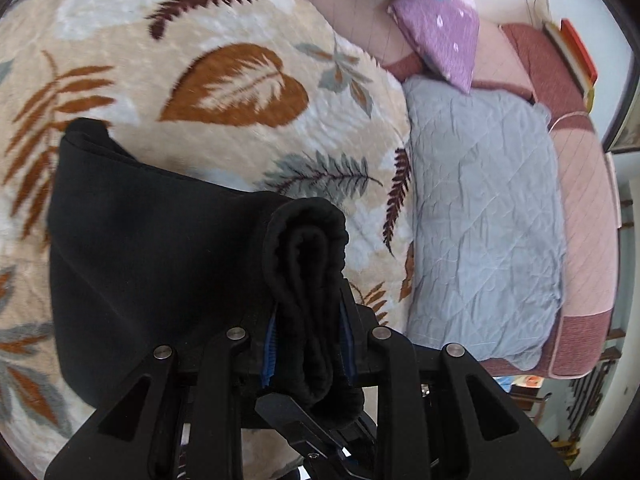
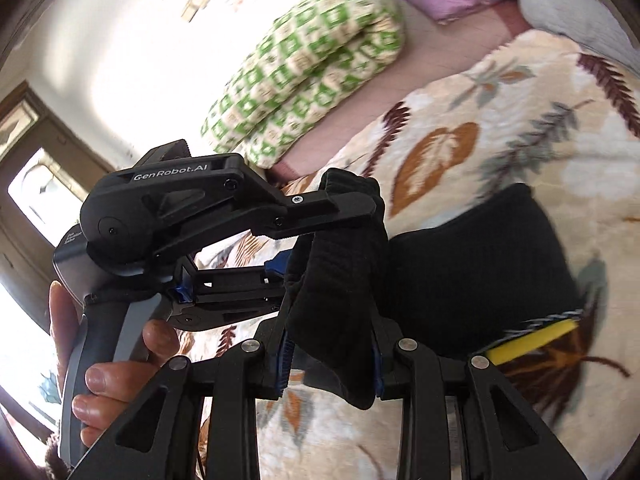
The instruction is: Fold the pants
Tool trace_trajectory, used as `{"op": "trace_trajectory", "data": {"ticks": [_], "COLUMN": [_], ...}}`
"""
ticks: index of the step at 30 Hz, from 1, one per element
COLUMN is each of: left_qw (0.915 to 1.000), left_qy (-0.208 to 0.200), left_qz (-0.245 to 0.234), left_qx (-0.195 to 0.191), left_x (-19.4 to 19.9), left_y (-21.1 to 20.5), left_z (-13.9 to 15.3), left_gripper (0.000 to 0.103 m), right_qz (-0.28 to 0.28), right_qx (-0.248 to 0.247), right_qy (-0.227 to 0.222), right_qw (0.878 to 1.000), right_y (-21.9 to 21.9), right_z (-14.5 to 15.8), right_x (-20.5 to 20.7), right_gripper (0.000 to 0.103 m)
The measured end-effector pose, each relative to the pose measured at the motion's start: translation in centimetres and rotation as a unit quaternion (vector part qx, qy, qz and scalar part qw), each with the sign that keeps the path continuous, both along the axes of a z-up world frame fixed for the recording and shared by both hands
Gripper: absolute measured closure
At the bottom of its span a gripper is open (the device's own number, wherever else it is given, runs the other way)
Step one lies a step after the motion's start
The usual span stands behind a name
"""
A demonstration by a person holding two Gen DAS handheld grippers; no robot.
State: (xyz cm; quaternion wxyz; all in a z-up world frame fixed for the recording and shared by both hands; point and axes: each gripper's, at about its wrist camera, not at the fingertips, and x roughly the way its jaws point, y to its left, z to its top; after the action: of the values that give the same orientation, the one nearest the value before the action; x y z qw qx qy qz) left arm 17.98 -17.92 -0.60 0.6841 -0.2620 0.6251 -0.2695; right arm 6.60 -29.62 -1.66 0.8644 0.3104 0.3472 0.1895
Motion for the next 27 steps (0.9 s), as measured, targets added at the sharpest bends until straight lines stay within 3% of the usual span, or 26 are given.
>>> {"op": "trace_trajectory", "data": {"ticks": [5, 12, 20, 27], "left_qw": [0.9985, 0.9932, 0.9910, 0.9909], "left_qy": [-0.021, -0.041, -0.054, -0.063], "left_qz": [-0.017, -0.020, -0.013, -0.013], "left_qx": [0.047, 0.107, 0.122, 0.118], "left_x": [-0.2, -0.2, -0.4, -0.7], "left_y": [-4.0, -6.5, -7.1, -6.7], "left_z": [-0.5, -2.3, -2.6, -1.8], "left_gripper": [0.080, 0.080, 0.080, 0.079], "right_qz": [-0.027, -0.046, -0.049, -0.051], "right_qx": [0.032, 0.099, 0.176, 0.192], "right_qy": [0.011, 0.040, 0.069, 0.081], "right_qw": [0.999, 0.993, 0.981, 0.977], "right_y": [-4.3, -8.3, -10.5, -11.0], "right_z": [-1.8, -5.1, -8.2, -8.1], "right_x": [-0.2, 0.5, 0.8, 0.3], "right_gripper": [0.072, 0.070, 0.071, 0.065]}}
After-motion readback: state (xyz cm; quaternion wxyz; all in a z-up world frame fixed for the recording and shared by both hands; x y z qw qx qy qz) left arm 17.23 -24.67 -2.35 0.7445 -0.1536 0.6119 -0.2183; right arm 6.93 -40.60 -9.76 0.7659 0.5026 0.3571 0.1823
